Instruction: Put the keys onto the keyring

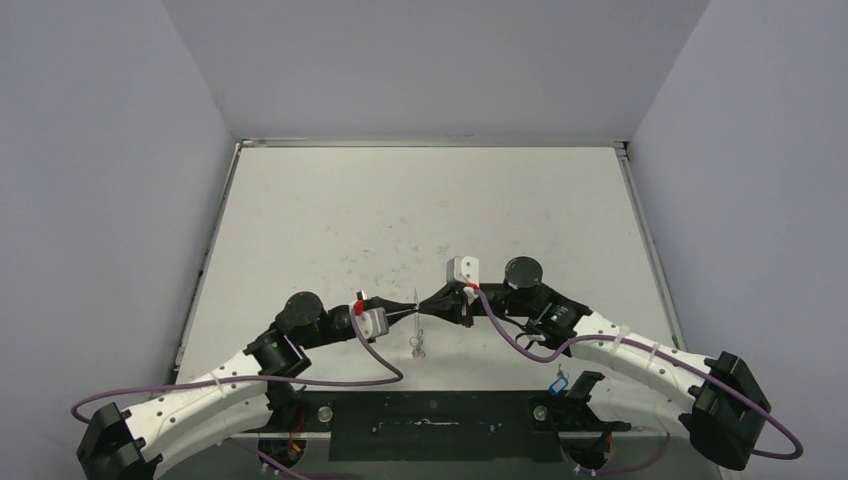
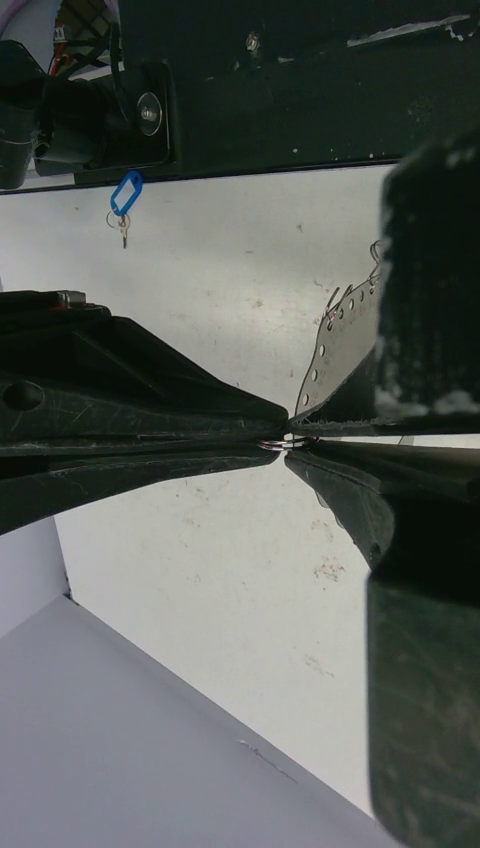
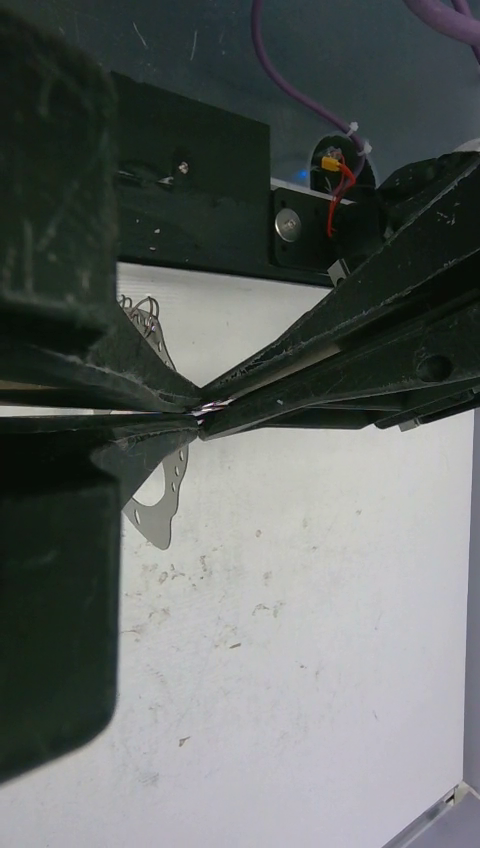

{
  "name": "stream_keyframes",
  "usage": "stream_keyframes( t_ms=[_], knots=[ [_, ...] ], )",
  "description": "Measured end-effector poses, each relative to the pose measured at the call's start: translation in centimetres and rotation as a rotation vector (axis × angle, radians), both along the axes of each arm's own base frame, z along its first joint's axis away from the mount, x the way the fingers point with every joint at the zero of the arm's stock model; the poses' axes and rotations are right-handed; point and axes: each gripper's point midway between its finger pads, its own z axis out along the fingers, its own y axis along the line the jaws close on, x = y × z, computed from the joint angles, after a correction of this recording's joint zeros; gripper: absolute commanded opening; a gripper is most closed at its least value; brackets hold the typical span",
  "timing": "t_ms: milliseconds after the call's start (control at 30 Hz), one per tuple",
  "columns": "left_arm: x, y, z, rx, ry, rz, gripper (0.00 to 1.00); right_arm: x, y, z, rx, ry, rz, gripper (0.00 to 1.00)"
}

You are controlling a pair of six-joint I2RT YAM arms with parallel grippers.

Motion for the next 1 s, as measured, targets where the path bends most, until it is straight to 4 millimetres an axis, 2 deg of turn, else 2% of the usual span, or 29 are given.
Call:
stream_keyframes(
  t_ms=[300,467,633,700,767,800,1000],
  knots=[
    [0.0,-0.1,-0.2,0.004,0.01,-0.003,0.0,0.1,-0.1,-0.2,-0.008,0.0,-0.004,0.0],
    [0.1,-0.2,-0.4,0.009,0.012,-0.002,0.13,0.1,-0.2,-0.4,-0.013,0.005,-0.001,0.0],
    [0.3,-0.3,-0.6,0.015,0.014,0.001,0.16,-0.2,-0.2,-0.5,-0.017,0.011,0.009,0.0],
    [0.3,-0.4,-0.7,0.018,0.017,0.001,0.12,-0.2,-0.2,-0.6,-0.02,0.015,0.009,0.0],
    [0.3,-0.4,-0.8,0.021,0.02,0.0,0.02,-0.2,-0.2,-0.7,-0.025,0.018,0.009,0.0],
    [0.3,-0.5,-1.0,0.025,0.023,-0.004,0.0,-0.2,-0.3,-0.8,-0.027,0.018,0.008,0.0],
    [0.2,-0.6,-1.2,0.03,0.032,-0.012,0.0,0.0,-0.4,-1.0,-0.038,0.01,0.002,0.0]
  ],
)
